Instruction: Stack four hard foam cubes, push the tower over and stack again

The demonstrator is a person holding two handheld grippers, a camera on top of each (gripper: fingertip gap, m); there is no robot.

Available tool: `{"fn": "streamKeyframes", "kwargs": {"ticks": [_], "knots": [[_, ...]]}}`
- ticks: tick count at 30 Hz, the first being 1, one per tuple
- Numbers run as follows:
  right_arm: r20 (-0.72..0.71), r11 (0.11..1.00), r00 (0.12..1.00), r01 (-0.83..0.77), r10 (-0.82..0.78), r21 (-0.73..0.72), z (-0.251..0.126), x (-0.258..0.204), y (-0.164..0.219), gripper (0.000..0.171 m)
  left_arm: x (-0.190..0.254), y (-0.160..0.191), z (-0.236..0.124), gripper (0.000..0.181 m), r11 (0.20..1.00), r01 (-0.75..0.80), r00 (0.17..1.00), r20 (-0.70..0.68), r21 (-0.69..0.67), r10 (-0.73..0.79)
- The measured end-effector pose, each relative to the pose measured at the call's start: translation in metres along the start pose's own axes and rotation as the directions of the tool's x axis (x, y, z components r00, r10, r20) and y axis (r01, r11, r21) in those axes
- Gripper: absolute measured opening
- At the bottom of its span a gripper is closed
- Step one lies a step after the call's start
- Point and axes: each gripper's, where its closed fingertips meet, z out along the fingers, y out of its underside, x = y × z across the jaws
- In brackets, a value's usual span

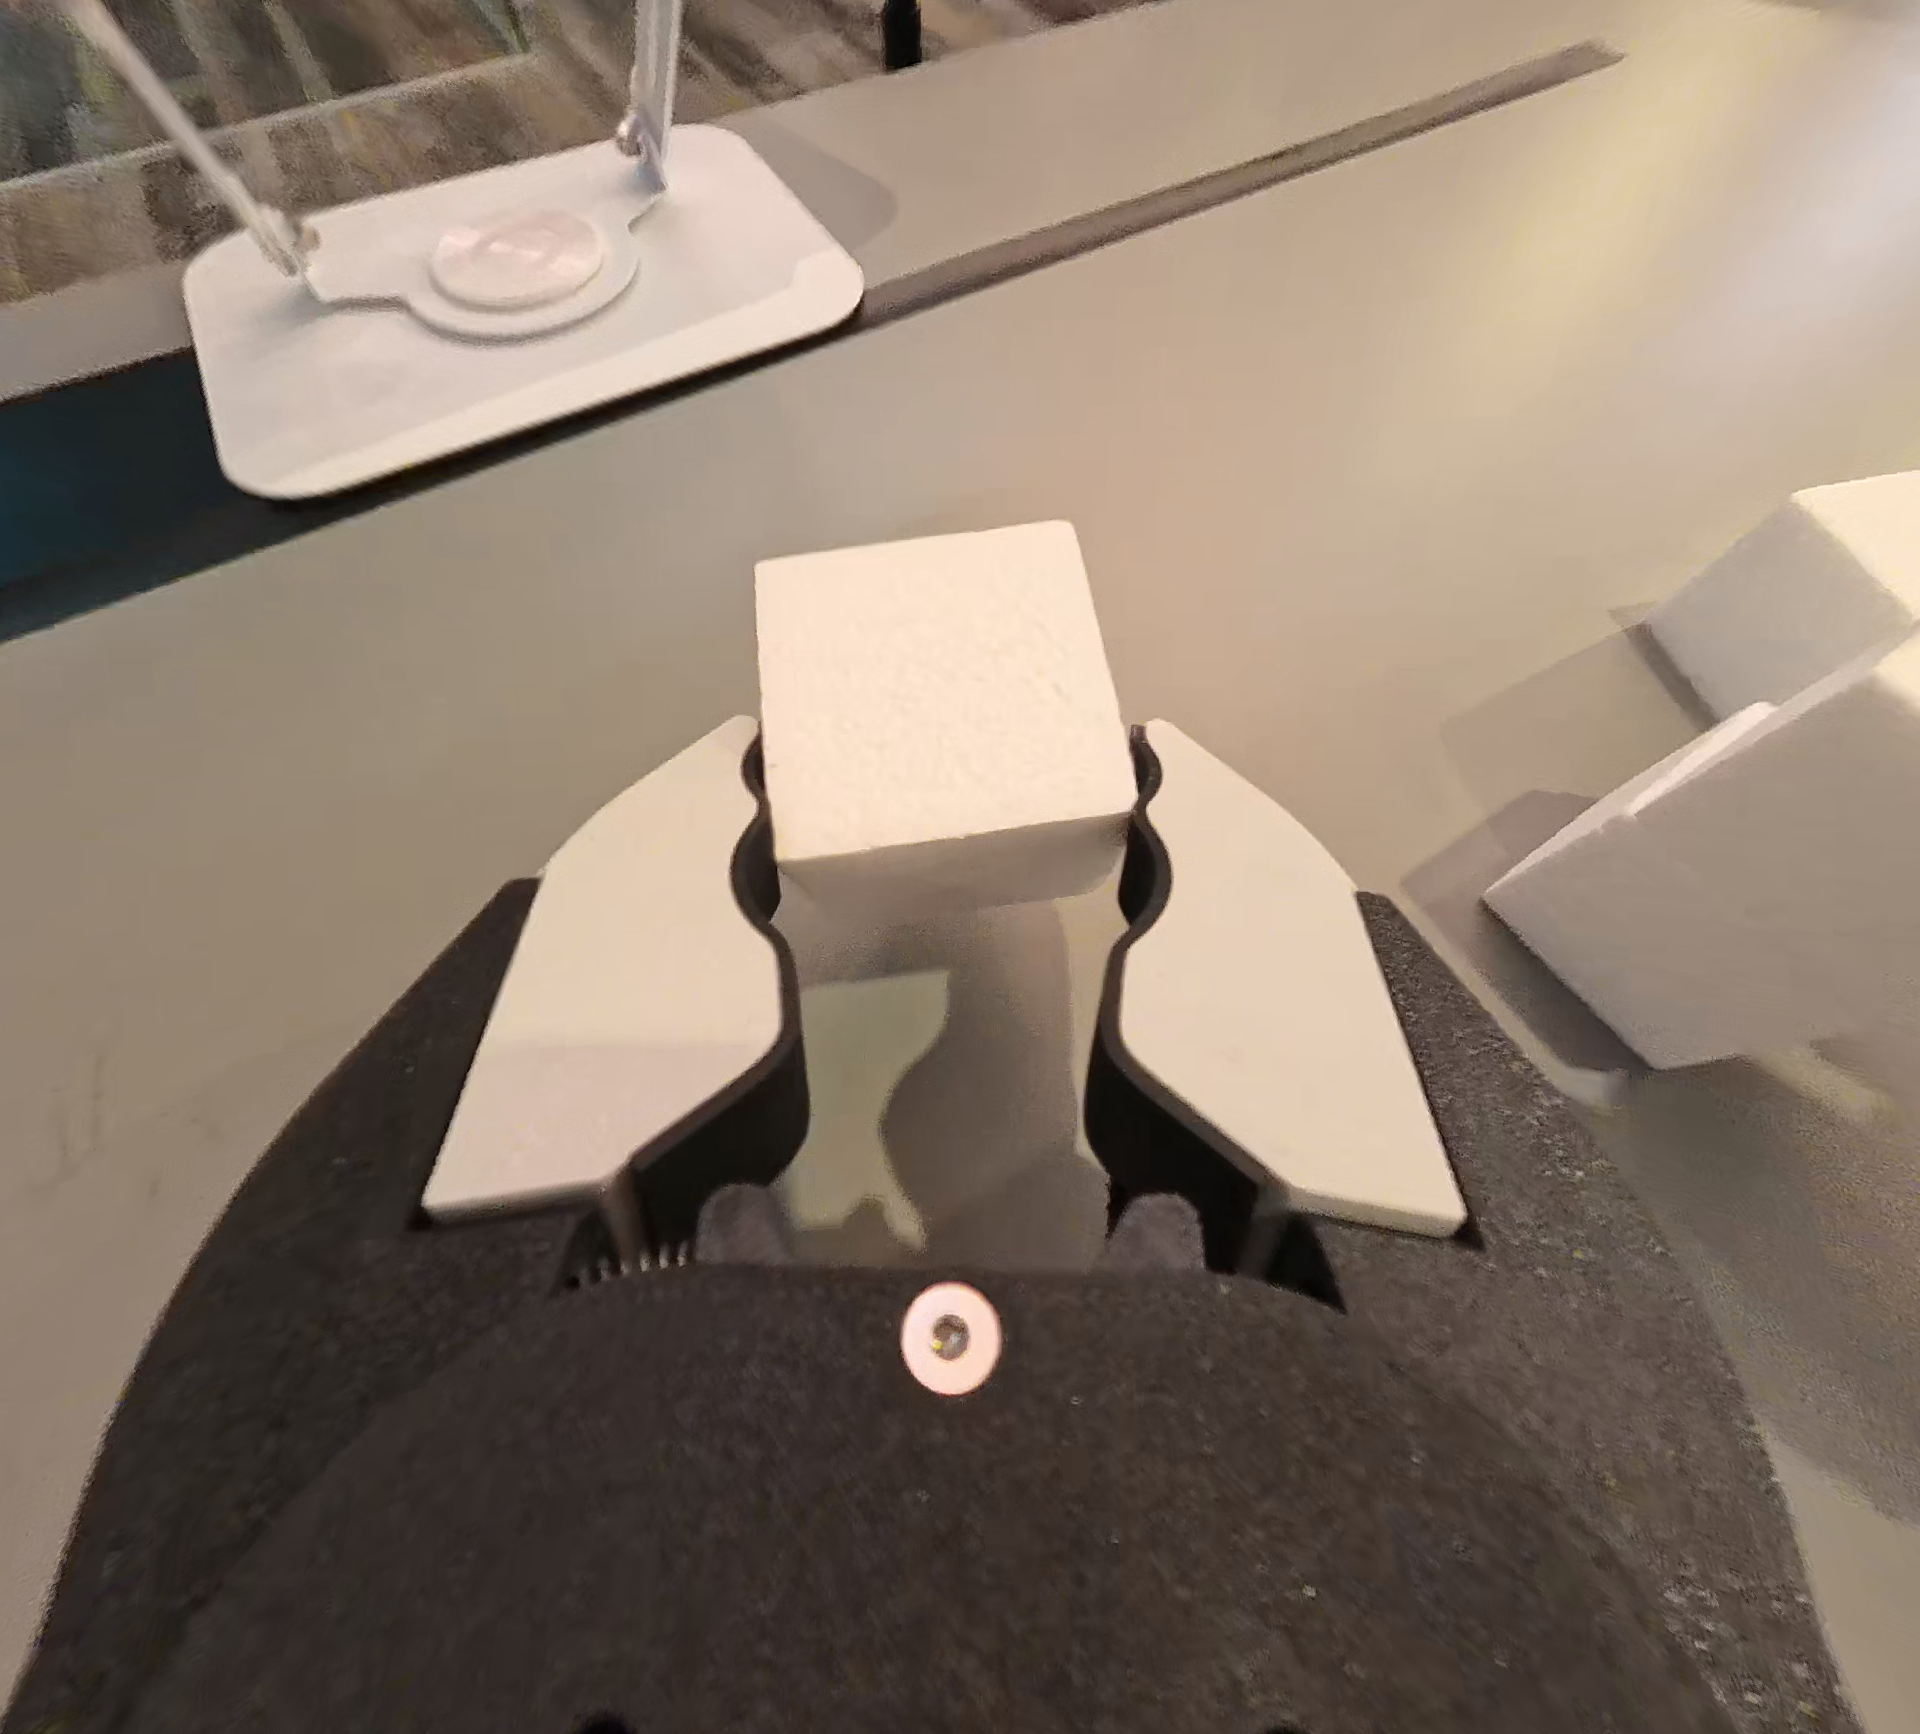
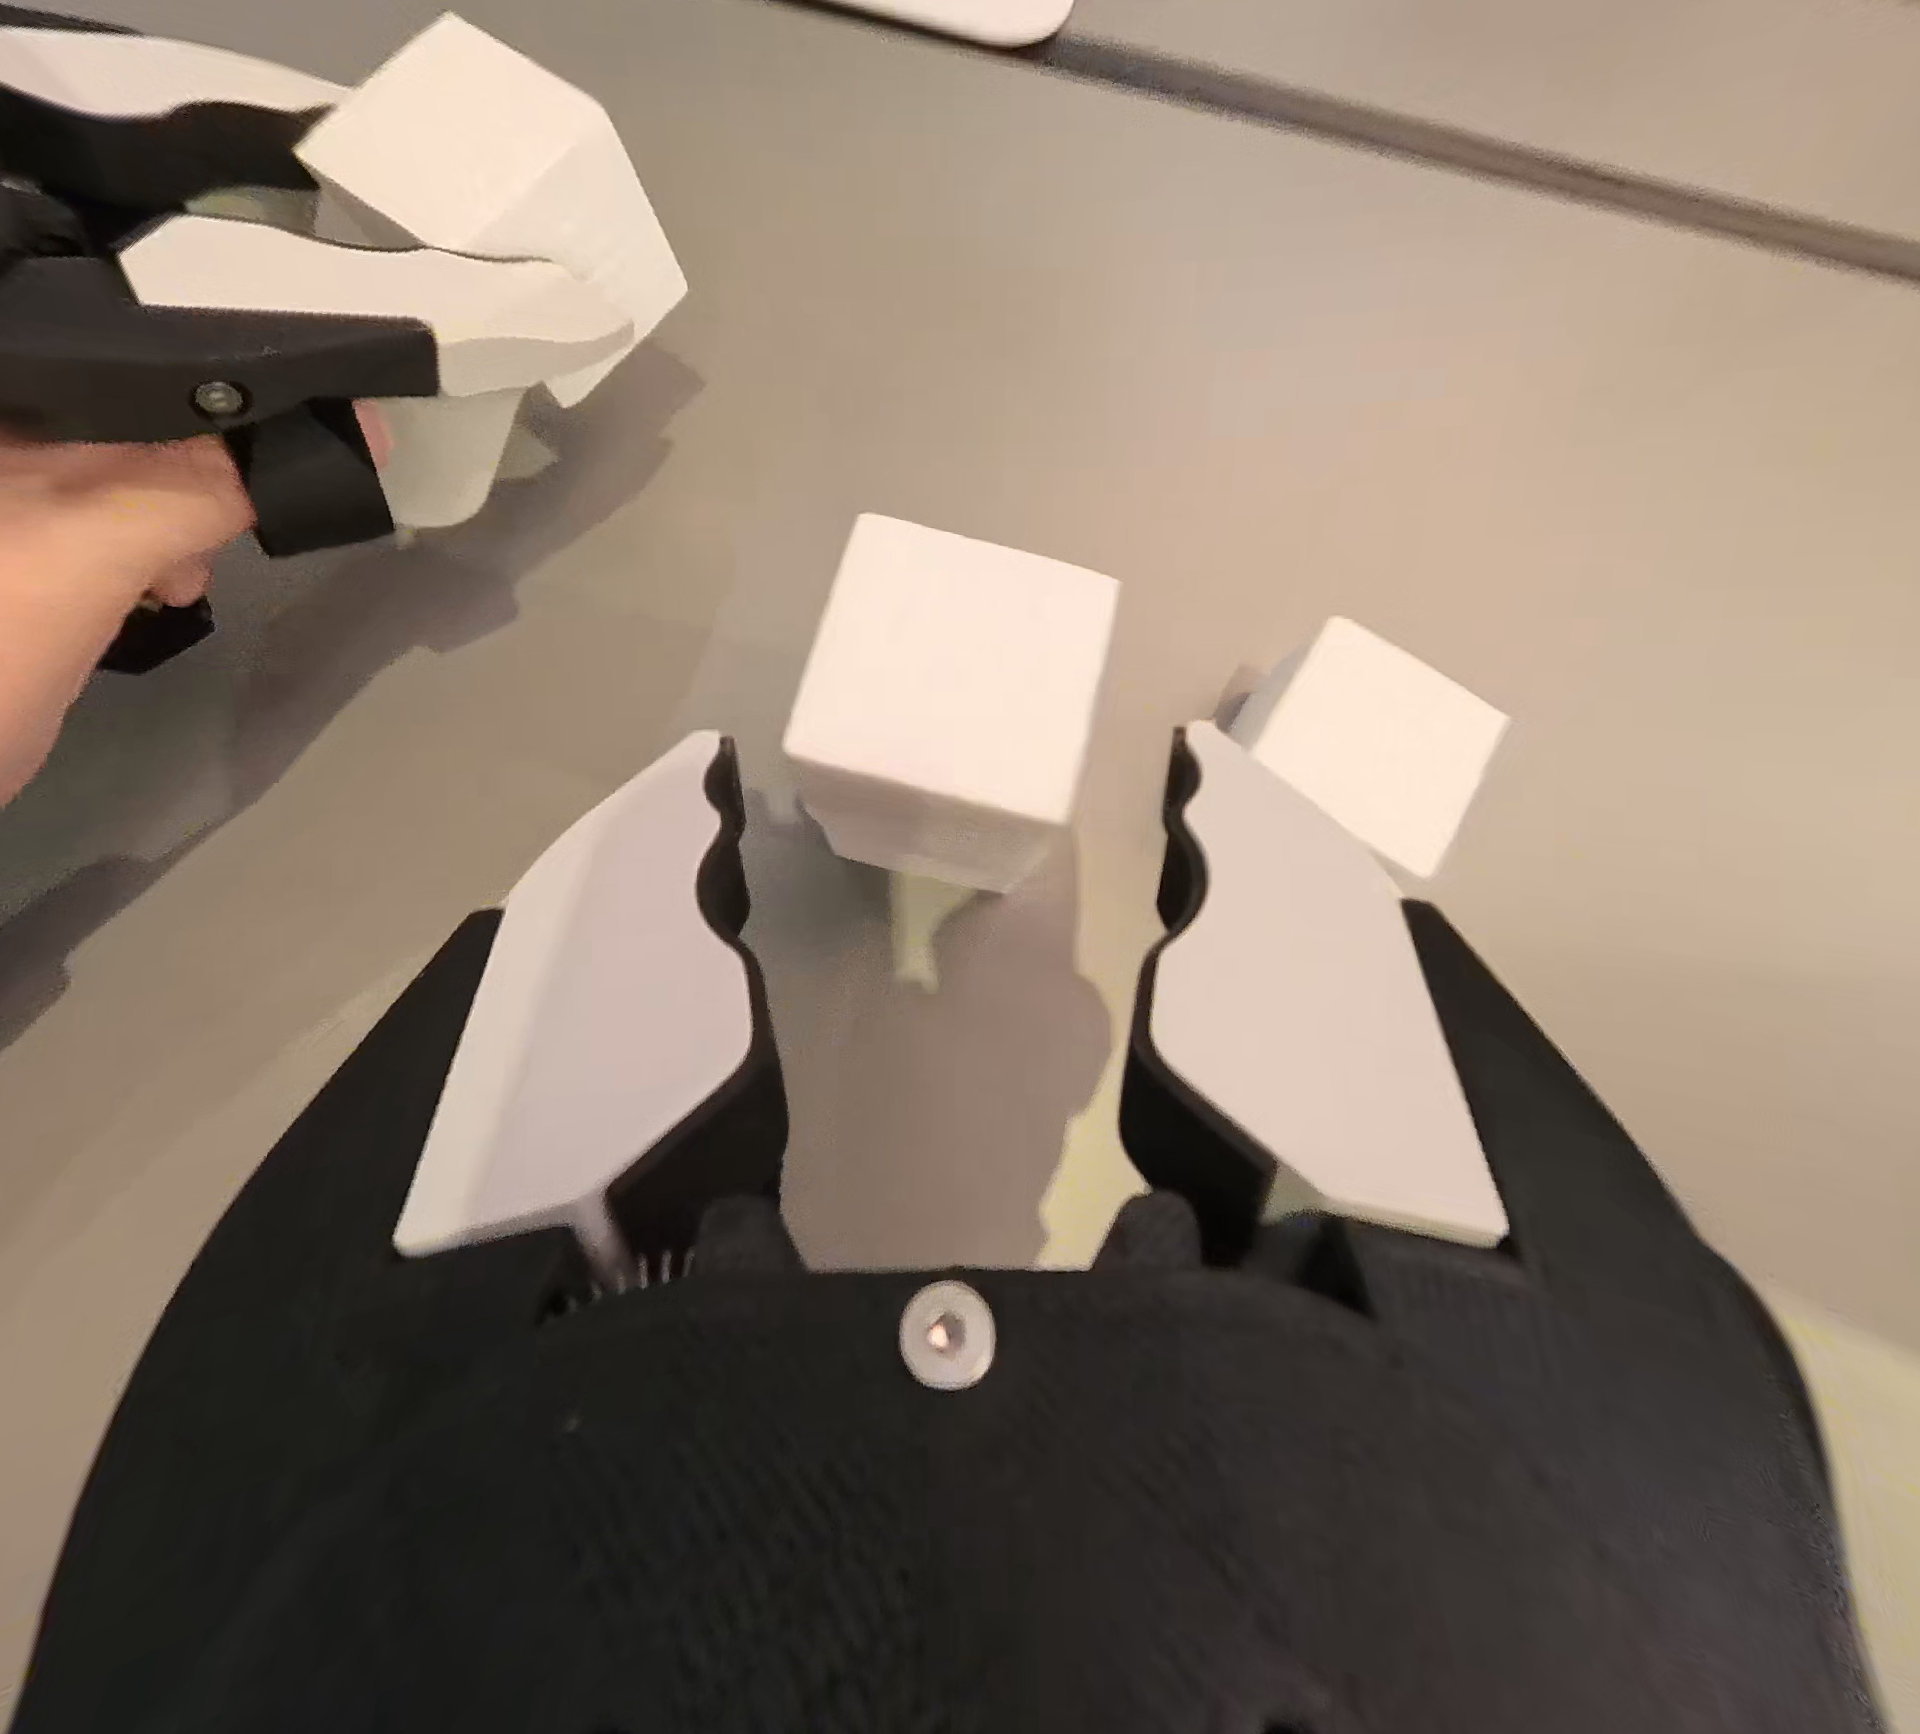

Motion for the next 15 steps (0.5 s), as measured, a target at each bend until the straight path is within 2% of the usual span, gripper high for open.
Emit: {"fn": "streamKeyframes", "kwargs": {"ticks": [2, 6, 8, 11, 15], "knots": [[0.02, 0.998, 1.0, -0.006, 0.004, 0.069, -0.021, 0.016, -0.004, 0.079, 0.005, -0.01, -0.006, 0.064, 0.999, -0.009, 0.998, -0.062, 0.039, 0.011], [0.113, 0.991, 0.994, -0.016, 0.001, 0.136, -0.048, 0.06, 0.004, 0.079, 0.036, -0.039, -0.036, 0.064, 0.989, -0.043, 0.939, -0.332, 0.144, 0.089], [0.182, 0.991, 0.983, -0.009, -0.016, 0.137, -0.048, 0.083, 0.01, 0.079, 0.06, -0.057, -0.061, 0.063, 0.978, -0.035, 0.858, -0.495, 0.206, 0.136], [0.292, 0.985, 0.956, -0.032, -0.019, 0.169, -0.032, 0.114, 0.003, 0.075, 0.099, -0.074, -0.093, 0.063, 0.972, -0.084, 0.661, -0.717, 0.221, 0.22], [0.383, 0.94, 0.923, -0.094, -0.041, 0.327, -0.008, 0.144, -0.028, 0.074, 0.125, -0.082, -0.091, 0.063, 0.927, -0.295, 0.549, -0.752, 0.233, 0.364]]}}
